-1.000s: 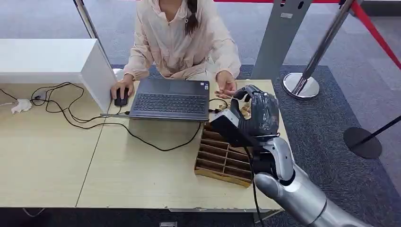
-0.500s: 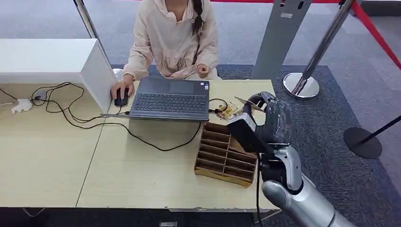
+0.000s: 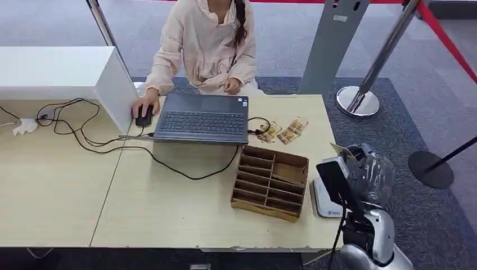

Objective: Pass the card to the sensor for recognition and then transmit it.

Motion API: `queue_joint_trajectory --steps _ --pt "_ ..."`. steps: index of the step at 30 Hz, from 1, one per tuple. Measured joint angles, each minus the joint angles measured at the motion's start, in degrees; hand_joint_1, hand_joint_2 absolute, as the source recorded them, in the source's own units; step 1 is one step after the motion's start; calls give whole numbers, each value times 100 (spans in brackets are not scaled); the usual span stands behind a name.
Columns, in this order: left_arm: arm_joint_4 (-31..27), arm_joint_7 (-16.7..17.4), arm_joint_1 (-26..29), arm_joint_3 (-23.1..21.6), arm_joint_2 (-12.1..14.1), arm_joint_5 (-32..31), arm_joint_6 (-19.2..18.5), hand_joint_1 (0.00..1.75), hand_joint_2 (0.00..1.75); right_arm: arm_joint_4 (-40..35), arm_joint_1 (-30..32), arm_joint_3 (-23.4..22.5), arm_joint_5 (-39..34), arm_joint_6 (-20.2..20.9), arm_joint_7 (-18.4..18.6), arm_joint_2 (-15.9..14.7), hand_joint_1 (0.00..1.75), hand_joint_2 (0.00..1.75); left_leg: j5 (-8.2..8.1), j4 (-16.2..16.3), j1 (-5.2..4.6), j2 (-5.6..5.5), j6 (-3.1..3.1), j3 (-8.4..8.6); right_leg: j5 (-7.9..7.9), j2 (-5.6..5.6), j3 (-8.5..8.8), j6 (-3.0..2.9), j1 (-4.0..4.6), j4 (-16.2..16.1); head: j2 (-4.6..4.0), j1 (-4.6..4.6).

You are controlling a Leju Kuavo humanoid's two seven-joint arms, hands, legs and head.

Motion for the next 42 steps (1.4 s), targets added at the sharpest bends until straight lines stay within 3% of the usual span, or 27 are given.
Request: queue_joint_trajectory --steps 6,13,42 --pt "-2 9 5 28 -44 46 46 0 0 30 573 -437 -183 0 -273 65 131 175 0 0 0 1 0 -1 0 0 0 0 0 0 0 -2" --pt "-2 15 4 31 -72 76 79 0 0 273 782 -676 -507 0 -693 314 134 175 0 0 0 2 0 0 0 0 0 0 1 0 0 -2" --pt "-2 -2 -8 31 -125 129 111 0 0 1375 714 -556 -1047 0 -1073 1029 134 175 0 0 0 1 0 -1 0 0 0 0 0 0 0 -2"
